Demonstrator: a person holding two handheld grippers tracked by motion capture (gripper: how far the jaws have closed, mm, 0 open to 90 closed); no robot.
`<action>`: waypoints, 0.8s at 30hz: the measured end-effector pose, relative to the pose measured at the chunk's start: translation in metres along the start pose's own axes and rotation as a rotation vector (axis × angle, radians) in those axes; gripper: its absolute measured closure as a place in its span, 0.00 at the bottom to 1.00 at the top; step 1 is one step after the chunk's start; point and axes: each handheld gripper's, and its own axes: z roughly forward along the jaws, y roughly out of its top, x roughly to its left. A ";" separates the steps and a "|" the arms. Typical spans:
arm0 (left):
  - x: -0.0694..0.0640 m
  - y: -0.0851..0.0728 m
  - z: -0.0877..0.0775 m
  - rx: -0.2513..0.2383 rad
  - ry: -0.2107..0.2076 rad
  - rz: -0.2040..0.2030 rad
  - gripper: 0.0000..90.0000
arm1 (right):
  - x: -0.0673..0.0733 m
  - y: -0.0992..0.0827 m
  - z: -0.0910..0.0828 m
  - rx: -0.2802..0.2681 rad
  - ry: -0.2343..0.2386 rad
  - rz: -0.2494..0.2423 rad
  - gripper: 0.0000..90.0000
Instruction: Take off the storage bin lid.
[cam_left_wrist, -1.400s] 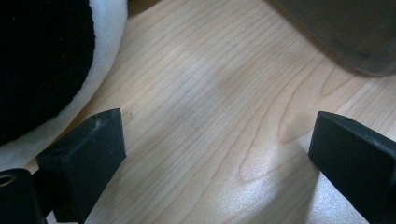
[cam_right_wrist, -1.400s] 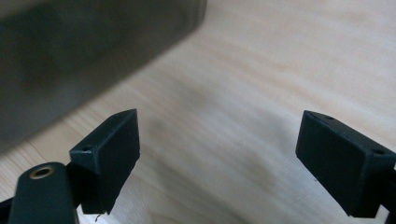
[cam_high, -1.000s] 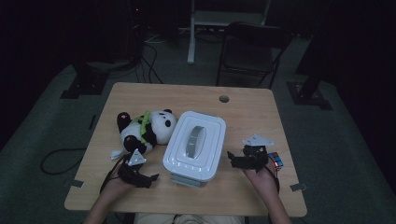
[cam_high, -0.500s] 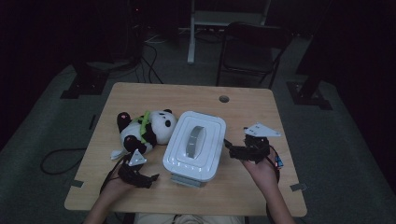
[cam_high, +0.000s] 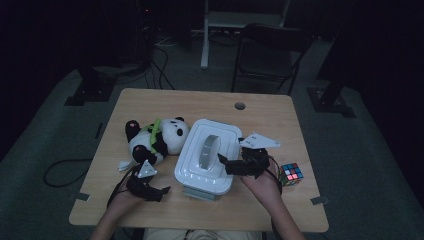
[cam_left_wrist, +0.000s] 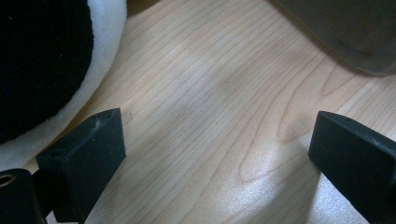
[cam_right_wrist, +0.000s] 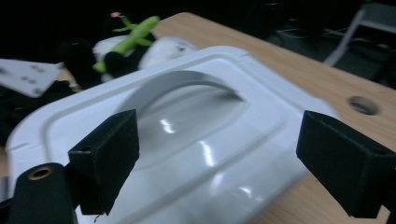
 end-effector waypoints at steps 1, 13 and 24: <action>0.000 0.000 0.000 0.000 0.000 0.000 0.05 | 0.003 0.000 0.002 0.002 0.009 -0.005 0.15; 0.000 0.000 0.000 0.000 0.000 0.000 0.05 | 0.031 -0.001 0.029 0.026 0.073 -0.025 0.15; 0.000 0.000 0.000 0.001 0.001 0.000 0.05 | 0.037 -0.007 0.046 0.076 0.107 -0.085 0.35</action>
